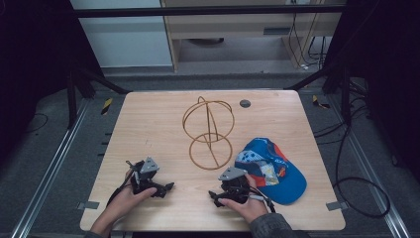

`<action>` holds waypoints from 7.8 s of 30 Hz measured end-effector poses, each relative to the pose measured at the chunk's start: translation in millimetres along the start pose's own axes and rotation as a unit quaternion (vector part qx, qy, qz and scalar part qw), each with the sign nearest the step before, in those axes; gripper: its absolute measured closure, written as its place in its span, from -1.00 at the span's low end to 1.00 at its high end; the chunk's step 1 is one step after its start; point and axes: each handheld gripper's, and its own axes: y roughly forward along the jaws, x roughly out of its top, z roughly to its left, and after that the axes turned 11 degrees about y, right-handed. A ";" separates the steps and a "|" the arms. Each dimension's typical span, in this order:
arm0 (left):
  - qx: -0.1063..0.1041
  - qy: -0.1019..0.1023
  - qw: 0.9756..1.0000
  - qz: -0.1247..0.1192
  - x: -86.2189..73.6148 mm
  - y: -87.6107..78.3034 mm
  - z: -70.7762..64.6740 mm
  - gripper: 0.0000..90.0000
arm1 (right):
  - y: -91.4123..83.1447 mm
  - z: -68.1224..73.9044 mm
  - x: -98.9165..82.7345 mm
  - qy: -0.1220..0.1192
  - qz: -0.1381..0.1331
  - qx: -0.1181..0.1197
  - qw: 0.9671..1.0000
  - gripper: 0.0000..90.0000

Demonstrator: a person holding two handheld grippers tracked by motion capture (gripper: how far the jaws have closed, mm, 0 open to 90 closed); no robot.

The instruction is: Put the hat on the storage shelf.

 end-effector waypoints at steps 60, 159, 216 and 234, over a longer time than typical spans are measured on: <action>-0.003 0.003 1.000 0.000 -0.4 -0.5 0.1 -1.00 | -127.4 -122.5 33.2 0.074 0.079 -0.063 0.992 -0.18; 0.000 -0.001 1.000 -0.001 0.1 -0.2 -0.6 -1.00 | -255.3 -115.6 203.6 0.025 -0.121 -0.037 0.992 1.00; 0.001 -0.003 1.000 -0.001 -0.1 -0.3 -1.1 -1.00 | -165.0 -46.6 292.6 -0.037 -0.078 0.018 0.996 0.99; 0.001 -0.002 1.000 -0.002 0.0 -0.2 -0.9 -1.00 | -139.2 -30.8 304.5 -0.060 -0.049 0.027 0.997 0.99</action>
